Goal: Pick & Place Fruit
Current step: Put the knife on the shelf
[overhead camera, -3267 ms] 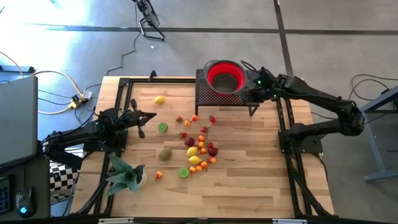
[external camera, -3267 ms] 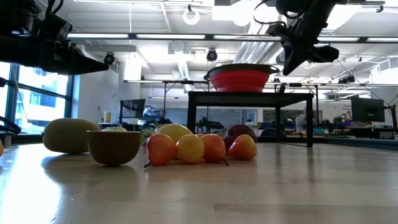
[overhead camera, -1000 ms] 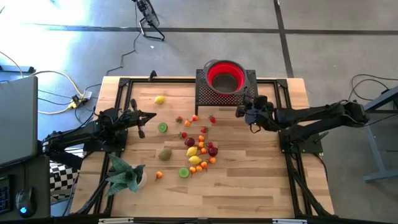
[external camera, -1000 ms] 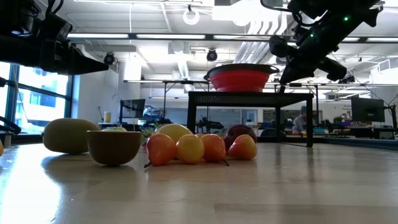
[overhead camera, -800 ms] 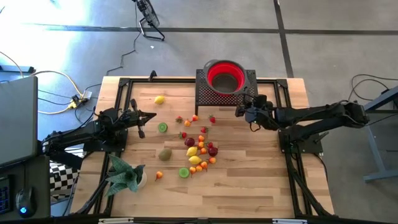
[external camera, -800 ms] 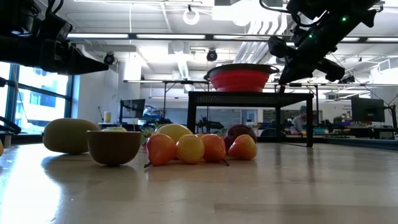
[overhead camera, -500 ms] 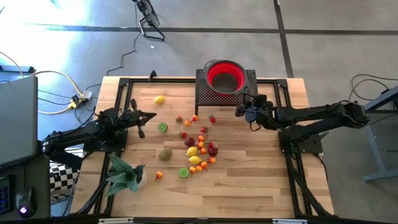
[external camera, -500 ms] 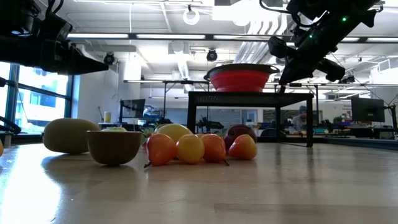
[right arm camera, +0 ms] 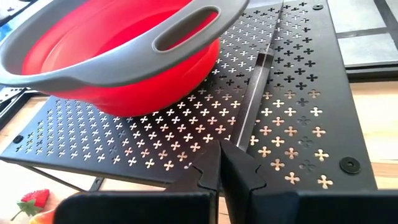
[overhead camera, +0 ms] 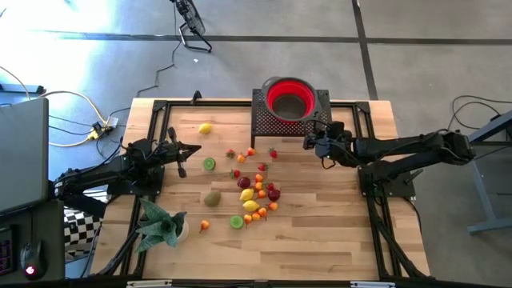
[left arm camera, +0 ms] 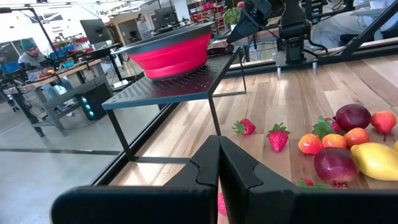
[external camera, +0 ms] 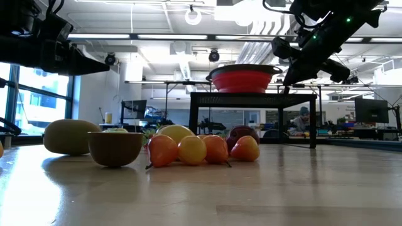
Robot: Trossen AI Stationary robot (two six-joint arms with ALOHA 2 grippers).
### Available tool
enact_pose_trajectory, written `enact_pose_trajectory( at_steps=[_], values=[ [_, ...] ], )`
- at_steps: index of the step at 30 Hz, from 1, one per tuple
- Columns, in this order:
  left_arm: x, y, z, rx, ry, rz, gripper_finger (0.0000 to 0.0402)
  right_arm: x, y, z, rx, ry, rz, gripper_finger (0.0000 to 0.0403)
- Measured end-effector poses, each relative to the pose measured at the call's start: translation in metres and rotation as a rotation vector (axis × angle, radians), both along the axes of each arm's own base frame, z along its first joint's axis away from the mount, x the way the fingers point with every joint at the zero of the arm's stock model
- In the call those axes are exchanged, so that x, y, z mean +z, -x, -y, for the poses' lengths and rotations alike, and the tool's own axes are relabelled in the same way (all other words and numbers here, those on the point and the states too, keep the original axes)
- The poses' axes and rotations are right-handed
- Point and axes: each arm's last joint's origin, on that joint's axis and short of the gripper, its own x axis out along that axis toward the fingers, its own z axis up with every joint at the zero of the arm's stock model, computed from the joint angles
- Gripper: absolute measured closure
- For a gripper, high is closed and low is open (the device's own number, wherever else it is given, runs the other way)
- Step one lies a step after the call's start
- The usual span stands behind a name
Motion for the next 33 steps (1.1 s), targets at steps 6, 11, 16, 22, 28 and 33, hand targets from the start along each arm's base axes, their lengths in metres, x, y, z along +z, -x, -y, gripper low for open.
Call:
enact_pose_trajectory(
  at_steps=[6,11,16,22,28,33],
  values=[
    [0.0,0.0,0.0,0.0,0.0,0.0,0.0402,0.0,0.0,0.0,-0.018,-0.008,0.022,0.04],
    [0.0,0.0,0.0,0.0,0.0,0.0,0.0402,0.0,0.001,0.0,-0.047,0.006,0.029,0.04],
    [0.0,0.0,0.0,0.0,0.0,-0.003,0.0402,0.0,0.002,0.001,-0.058,0.026,0.02,0.04],
    [0.0,0.0,0.0,-0.004,0.001,-0.004,0.0402,0.005,-0.001,-0.001,-0.046,0.058,0.052,0.04],
    [0.0,0.0,0.0,-0.004,0.001,-0.005,0.0402,0.011,0.004,-0.001,-0.028,0.077,0.044,0.04],
    [0.0,0.0,0.0,-0.003,0.001,-0.005,0.0402,0.008,0.011,-0.001,-0.042,0.057,-0.003,0.04]
  ],
)
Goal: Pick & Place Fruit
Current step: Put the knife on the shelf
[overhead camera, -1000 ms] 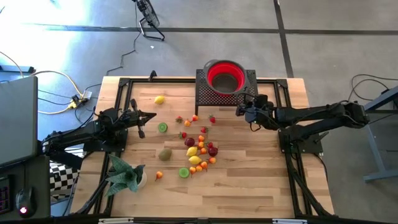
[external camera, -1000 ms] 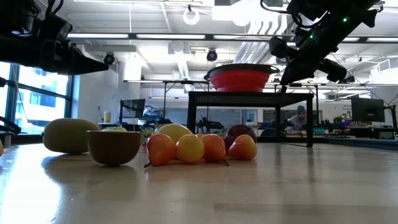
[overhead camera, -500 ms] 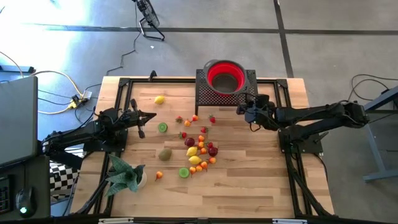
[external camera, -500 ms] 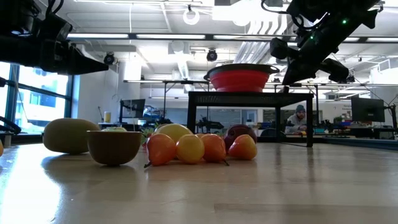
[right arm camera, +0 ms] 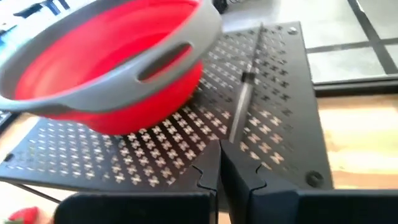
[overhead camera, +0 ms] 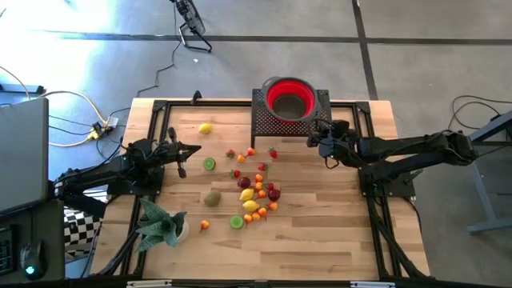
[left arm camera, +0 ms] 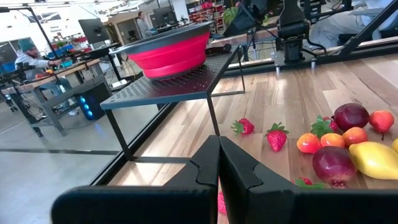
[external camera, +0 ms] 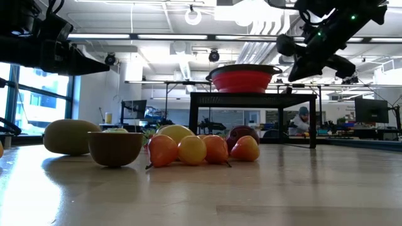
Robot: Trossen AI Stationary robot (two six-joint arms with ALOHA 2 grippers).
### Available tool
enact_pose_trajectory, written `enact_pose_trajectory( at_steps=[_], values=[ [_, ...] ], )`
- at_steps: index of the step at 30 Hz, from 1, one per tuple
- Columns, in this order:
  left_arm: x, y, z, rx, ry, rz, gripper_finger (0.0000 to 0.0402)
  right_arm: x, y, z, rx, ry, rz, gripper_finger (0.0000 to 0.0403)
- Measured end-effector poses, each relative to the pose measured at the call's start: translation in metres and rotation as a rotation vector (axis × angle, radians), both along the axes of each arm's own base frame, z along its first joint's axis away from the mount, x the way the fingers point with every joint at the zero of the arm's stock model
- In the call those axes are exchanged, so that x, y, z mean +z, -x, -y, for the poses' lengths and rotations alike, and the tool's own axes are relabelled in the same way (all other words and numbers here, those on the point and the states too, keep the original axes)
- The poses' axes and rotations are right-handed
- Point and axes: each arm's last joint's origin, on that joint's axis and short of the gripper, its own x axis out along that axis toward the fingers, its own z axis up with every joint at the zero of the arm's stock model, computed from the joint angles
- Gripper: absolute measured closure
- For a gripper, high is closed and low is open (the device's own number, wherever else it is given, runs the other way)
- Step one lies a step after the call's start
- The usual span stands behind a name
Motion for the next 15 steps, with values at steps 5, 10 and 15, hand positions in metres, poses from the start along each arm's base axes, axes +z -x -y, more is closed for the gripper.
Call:
enact_pose_trajectory(
  at_steps=[5,10,15],
  values=[
    [0.0,0.0,0.0,0.001,0.0,0.0,0.0402,-0.003,0.003,0.001,0.002,-0.037,-0.026,0.04],
    [0.0,0.0,0.0,0.001,0.003,0.001,0.0402,-0.004,0.003,0.008,0.018,-0.091,-0.035,0.04],
    [0.0,0.0,0.0,0.004,0.027,0.01,0.0402,-0.005,0.003,0.011,0.018,-0.097,-0.044,0.04]
  ],
)
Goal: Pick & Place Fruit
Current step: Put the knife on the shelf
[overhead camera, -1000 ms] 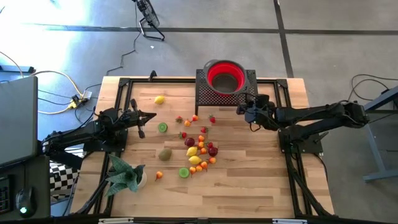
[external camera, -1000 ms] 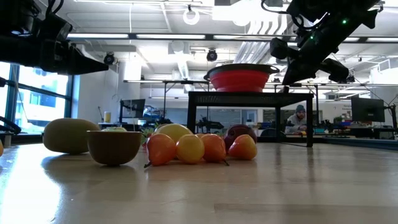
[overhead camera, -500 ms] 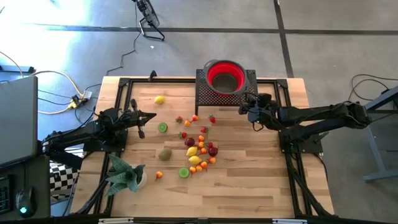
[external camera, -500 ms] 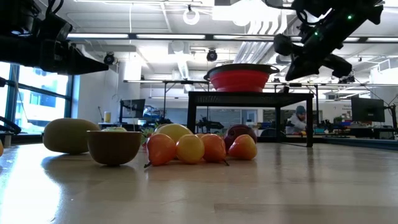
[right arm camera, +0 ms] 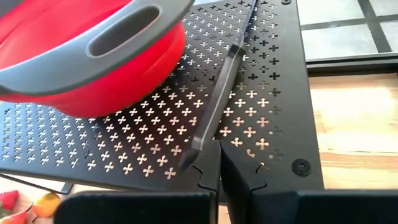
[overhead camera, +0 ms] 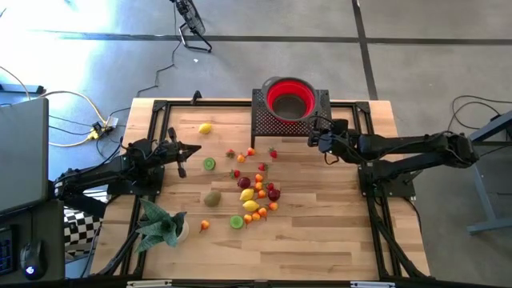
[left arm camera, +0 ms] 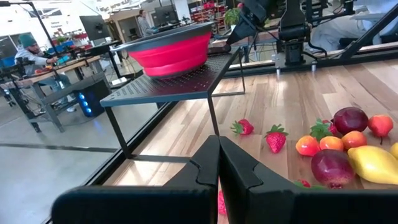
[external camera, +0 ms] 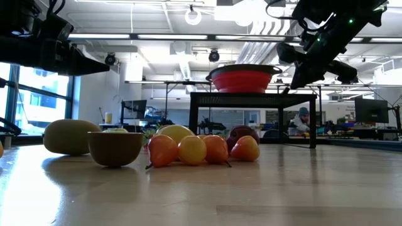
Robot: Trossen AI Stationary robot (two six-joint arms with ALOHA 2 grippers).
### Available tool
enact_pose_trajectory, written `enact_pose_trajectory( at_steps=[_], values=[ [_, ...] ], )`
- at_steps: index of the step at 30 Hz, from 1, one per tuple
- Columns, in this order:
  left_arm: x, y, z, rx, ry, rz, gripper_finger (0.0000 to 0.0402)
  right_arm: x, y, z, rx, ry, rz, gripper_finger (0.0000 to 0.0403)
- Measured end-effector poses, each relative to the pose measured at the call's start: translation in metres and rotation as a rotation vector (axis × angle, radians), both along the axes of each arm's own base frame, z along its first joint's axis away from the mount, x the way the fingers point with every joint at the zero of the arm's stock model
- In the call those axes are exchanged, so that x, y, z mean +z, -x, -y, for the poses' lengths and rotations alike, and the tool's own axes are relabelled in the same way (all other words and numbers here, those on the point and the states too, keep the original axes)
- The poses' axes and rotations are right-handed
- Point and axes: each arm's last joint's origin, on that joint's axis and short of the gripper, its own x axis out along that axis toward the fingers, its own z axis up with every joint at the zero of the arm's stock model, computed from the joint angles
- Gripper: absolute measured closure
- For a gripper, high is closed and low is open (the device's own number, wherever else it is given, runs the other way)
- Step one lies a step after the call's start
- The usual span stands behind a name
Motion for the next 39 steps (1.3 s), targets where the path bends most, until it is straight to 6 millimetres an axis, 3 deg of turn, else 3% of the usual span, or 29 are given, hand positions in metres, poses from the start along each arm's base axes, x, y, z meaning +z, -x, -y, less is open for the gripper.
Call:
enact_pose_trajectory(
  at_steps=[13,24,39],
  values=[
    [0.0,0.0,0.0,0.0,-0.001,0.0,0.0402,-0.001,0.002,0.0,-0.006,0.0,-0.022,0.04],
    [0.0,0.0,0.0,-0.001,-0.003,-0.001,0.0402,0.011,-0.007,-0.006,0.058,0.062,0.074,0.04],
    [0.0,0.0,0.0,-0.001,-0.003,-0.001,0.0402,0.004,-0.002,-0.006,0.043,0.003,0.033,0.04]
  ],
)
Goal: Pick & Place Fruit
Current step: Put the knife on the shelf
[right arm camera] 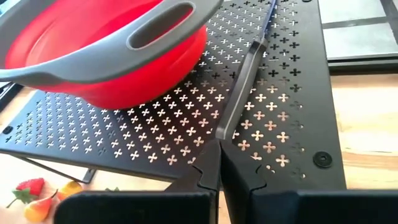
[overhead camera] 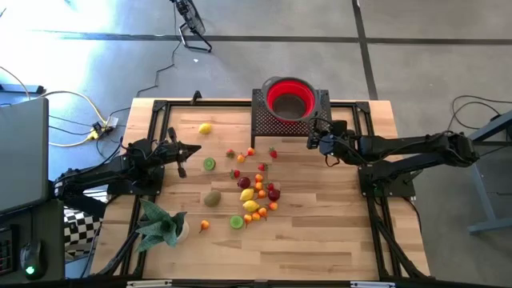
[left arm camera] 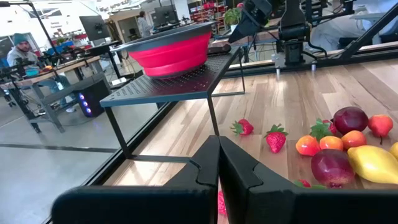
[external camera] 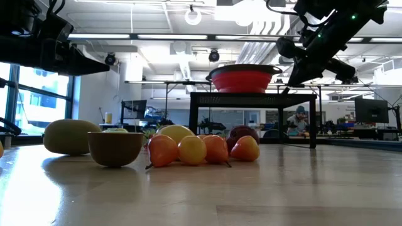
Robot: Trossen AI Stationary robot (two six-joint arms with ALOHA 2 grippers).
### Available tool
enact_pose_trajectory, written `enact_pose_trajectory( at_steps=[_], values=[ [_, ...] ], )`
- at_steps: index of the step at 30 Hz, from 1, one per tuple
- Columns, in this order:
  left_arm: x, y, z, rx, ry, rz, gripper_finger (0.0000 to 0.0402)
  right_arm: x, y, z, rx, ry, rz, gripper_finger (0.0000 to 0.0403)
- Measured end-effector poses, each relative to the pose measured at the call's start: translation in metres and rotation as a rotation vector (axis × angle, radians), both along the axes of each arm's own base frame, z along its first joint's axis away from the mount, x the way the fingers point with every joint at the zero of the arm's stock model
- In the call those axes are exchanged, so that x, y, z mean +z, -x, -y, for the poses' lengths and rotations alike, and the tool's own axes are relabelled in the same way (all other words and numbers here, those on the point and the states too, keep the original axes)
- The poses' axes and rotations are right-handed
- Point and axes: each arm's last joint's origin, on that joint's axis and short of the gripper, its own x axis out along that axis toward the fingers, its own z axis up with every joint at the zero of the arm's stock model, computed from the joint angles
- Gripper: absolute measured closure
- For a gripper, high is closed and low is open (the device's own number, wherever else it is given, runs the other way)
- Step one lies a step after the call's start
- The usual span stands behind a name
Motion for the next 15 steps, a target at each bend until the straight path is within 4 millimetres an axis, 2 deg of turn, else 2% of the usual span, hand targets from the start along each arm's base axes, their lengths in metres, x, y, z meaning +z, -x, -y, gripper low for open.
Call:
enact_pose_trajectory(
  at_steps=[15],
  values=[
    [0.0,0.0,0.0,0.0,0.0,0.0,0.0402,-0.0038,-0.0016,0.0042,-0.021,0.016,-0.037,0.04]
  ],
)
